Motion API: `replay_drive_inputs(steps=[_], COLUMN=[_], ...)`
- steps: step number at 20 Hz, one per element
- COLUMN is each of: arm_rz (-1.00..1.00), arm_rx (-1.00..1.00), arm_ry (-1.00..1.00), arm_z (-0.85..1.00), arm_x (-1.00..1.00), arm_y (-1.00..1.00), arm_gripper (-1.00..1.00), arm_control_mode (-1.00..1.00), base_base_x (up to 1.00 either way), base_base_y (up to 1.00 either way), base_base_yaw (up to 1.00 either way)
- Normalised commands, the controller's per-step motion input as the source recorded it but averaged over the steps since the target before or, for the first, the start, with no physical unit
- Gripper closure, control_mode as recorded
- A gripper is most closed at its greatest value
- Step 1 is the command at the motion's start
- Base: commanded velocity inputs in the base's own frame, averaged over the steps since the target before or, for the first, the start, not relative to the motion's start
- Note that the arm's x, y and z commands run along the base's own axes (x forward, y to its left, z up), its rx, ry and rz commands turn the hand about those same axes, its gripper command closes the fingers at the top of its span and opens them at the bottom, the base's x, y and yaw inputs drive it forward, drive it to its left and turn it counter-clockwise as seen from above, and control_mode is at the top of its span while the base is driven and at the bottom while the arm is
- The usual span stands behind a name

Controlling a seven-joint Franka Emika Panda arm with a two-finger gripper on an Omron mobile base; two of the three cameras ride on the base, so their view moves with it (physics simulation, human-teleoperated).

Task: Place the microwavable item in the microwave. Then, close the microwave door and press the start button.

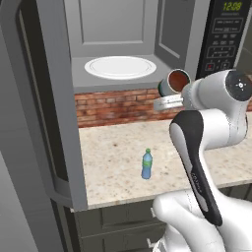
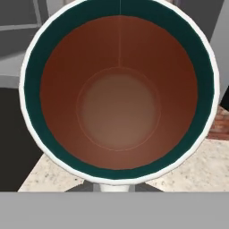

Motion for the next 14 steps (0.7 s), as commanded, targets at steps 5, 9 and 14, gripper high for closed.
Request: replay_drive_inputs(steps=[5,9,14], arm_rz=[0.04,0.04,0.06], arm_rx=[-0.01,-0.04,-0.05], arm_ry=[-0.20,-0.29,-0.27], arm_z=[0.55,0.61,0.59], arm_x=[0.00,0.00,0.00], arm_y=[0.05,0.04,0.23], arm_gripper=[1.00,1.00,1.00], arm_control_mode=[-1.00,-1.00,-1.00], base_base_x=[0.00,0.00,0.00], base_base_y=[0.00,0.00,0.00], base_base_yaw=[0.00,0.00,0.00])
